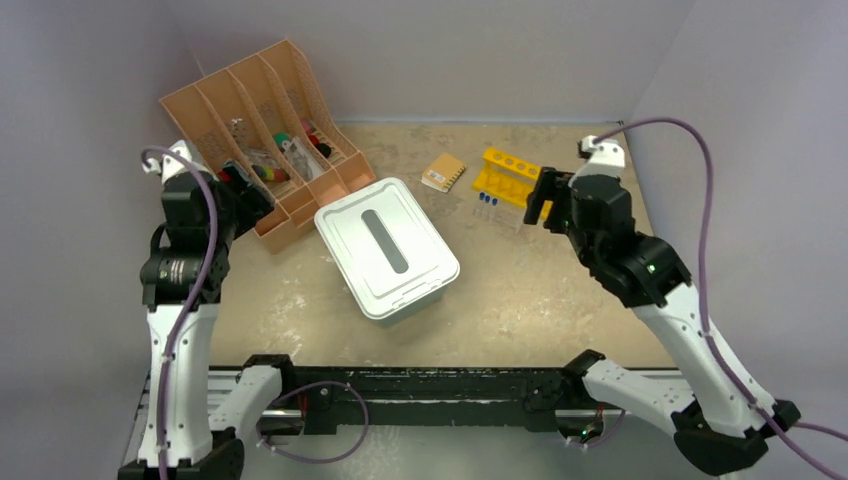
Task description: Organize the chemistry lab equipment
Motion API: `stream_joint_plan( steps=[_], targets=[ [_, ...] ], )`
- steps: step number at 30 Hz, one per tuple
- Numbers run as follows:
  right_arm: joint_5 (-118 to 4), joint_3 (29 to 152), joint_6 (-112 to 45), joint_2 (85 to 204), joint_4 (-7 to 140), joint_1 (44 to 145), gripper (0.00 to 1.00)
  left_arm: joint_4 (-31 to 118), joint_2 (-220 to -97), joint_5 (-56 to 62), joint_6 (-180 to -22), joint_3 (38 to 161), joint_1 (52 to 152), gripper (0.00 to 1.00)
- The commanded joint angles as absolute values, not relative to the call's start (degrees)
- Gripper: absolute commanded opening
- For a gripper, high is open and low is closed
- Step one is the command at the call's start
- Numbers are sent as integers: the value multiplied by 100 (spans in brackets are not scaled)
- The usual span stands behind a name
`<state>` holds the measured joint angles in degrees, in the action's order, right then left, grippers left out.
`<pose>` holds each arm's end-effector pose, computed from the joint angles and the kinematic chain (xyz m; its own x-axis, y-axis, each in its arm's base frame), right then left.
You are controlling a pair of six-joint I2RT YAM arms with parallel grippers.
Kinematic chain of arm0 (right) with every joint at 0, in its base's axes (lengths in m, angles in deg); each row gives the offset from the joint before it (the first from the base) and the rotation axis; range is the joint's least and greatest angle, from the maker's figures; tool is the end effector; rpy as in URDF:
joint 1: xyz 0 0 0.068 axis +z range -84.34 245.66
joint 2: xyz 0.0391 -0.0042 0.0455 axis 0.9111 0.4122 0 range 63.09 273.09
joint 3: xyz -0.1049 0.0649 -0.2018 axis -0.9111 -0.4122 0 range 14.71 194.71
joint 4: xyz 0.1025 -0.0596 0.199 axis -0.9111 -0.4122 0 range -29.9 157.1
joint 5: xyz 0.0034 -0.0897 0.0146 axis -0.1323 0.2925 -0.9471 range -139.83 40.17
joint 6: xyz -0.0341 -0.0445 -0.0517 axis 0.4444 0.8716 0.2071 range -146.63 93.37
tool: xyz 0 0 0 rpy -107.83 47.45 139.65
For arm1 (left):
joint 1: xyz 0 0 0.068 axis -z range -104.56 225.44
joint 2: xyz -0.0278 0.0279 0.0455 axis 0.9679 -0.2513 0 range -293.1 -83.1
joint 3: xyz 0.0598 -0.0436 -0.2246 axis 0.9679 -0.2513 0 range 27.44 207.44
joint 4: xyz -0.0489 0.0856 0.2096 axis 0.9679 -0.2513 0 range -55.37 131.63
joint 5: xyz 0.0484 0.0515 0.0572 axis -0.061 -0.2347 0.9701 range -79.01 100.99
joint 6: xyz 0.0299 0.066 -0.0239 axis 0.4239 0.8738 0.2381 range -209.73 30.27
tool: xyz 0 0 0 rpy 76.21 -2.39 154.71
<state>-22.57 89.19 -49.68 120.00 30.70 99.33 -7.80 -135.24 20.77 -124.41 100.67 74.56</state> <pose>0.1876 0.0894 0.3821 -0.2990 0.2191 -0.9288 -0.0163 0.9720 0.2345 0.1792 0.0137 0.3592 -0.2966 -0.5654 -0.7697 -0.4054 0.8042 -0.4345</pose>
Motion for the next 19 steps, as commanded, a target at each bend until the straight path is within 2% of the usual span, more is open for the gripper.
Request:
stream_joint_plan(
  steps=[1, 3, 5, 10, 19],
  targets=[
    [-778, 8909, -4881, 11271, 2489, 9923, 83, -834, -12946, 2776, -12083, 10491, 7441, 74],
    [-558, 8966, -4776, 10988, 2406, 9923, 86, -857, -12742, 2875, -12027, 10569, 7440, 76],
    [-361, 9053, -4682, 10790, 2375, 9923, 98, -941, -12605, 2888, -11981, 10702, 7447, 78],
    [22, 9411, -4485, 10604, 2334, 9925, 99, -1173, -12459, 3067, -12006, 10938, 7442, 80],
    [-58, 9440, -4440, 10597, 2420, 9923, 99, -1425, -12444, 3132, -12070, 11076, 7445, 82]
  ],
)
